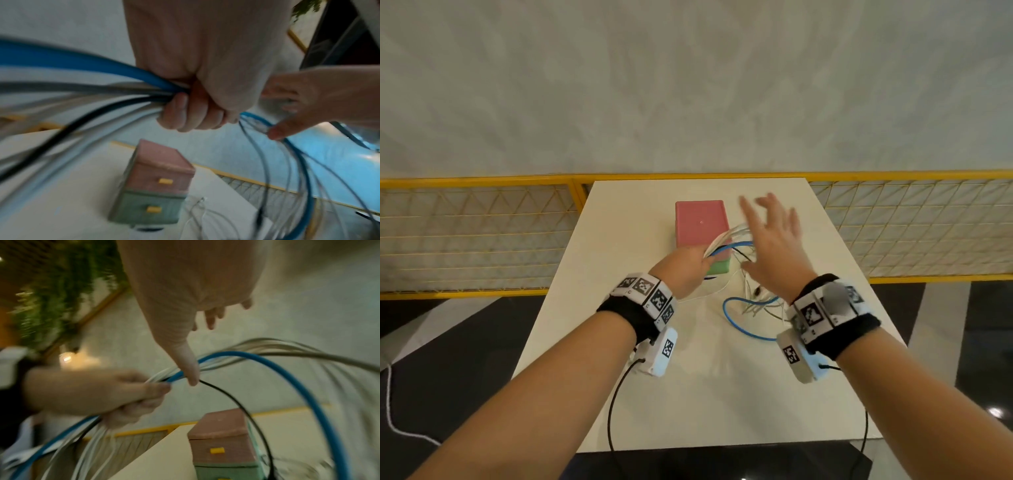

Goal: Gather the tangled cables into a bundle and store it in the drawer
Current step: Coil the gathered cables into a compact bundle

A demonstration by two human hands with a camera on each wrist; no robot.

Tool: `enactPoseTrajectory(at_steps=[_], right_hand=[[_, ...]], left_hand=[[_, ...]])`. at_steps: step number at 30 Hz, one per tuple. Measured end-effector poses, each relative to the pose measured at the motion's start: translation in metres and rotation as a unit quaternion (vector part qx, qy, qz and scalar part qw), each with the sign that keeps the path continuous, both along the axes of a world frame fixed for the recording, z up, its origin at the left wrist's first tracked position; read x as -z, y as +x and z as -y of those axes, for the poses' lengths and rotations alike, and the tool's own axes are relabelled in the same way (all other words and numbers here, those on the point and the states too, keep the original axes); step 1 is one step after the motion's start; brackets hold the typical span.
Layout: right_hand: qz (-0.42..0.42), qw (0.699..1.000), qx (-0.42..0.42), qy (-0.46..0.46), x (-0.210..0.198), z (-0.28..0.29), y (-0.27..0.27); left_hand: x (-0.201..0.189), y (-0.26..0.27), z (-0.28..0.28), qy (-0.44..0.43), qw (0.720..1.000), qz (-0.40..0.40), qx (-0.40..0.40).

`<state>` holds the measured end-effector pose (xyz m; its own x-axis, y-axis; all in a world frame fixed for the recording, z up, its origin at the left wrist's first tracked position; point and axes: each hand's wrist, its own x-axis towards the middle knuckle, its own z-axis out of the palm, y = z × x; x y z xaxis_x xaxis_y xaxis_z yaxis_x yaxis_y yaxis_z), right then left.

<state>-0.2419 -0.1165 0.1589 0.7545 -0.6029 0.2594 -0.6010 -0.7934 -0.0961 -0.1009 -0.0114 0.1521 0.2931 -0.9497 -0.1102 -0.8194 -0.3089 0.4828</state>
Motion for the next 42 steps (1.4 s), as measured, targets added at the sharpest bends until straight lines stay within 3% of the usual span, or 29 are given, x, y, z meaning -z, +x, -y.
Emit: enactPoseTrajectory(at_steps=[2,3,7,12,16,19,22,25,27,28,29,31,33,36,39,42], right_hand=[[-0.013,0.993,-0.093,-0.067,0.006,-0.017,0.016],[-0.009,0.993,-0.107,-0.058,0.008,-0.020,0.022],[-0.006,0.996,-0.091,0.014,-0.001,-0.018,0.028],[0.105,0.986,-0.032,0.125,-0.011,-0.010,0.013],[0.217,0.952,0.050,0.209,-0.010,0.009,-0.011],[0.201,0.948,0.063,0.239,0.004,0.008,-0.019],[0.075,0.982,0.081,0.151,0.012,-0.002,-0.019],[0.021,0.999,-0.015,-0.025,0.009,-0.027,-0.004],[-0.004,0.993,-0.098,-0.061,0.010,-0.045,0.012],[-0.012,0.993,-0.114,-0.027,0.010,-0.052,0.017],[-0.004,0.993,-0.114,0.025,0.010,-0.053,0.020],[0.016,0.991,-0.085,0.099,0.008,-0.046,0.017],[0.036,0.989,-0.051,0.131,0.004,-0.034,0.006],[0.115,0.979,-0.018,0.169,0.003,-0.021,-0.010],[0.120,0.977,-0.002,0.174,0.012,-0.018,-0.016],[0.087,0.993,-0.032,0.074,0.012,-0.029,-0.014]], left_hand=[[-0.009,-0.010,0.006,0.016,1.000,0.027,0.001],[-0.014,-0.013,0.007,0.014,0.999,0.030,0.009],[-0.028,-0.012,0.004,-0.040,0.997,-0.036,0.060],[-0.019,0.010,-0.020,-0.076,0.980,-0.172,0.065],[0.003,0.033,-0.038,-0.054,0.982,-0.175,0.042],[0.006,0.026,-0.038,-0.042,0.989,-0.137,0.026],[0.001,0.019,-0.033,-0.045,0.996,-0.076,0.007],[0.001,0.004,-0.022,-0.018,0.999,-0.034,0.038],[0.008,-0.020,-0.009,0.026,0.995,0.096,0.014],[0.006,-0.029,-0.005,0.028,0.990,0.137,-0.008],[0.001,-0.029,-0.003,0.025,0.995,0.097,0.007],[-0.012,-0.016,-0.010,-0.015,0.993,-0.093,0.066],[-0.023,-0.002,-0.033,-0.042,0.980,-0.173,0.088],[-0.015,0.003,-0.043,-0.016,0.984,-0.159,0.083],[-0.014,0.003,-0.046,0.013,0.988,-0.138,0.070],[-0.023,-0.008,-0.040,-0.013,0.995,-0.040,0.089]])
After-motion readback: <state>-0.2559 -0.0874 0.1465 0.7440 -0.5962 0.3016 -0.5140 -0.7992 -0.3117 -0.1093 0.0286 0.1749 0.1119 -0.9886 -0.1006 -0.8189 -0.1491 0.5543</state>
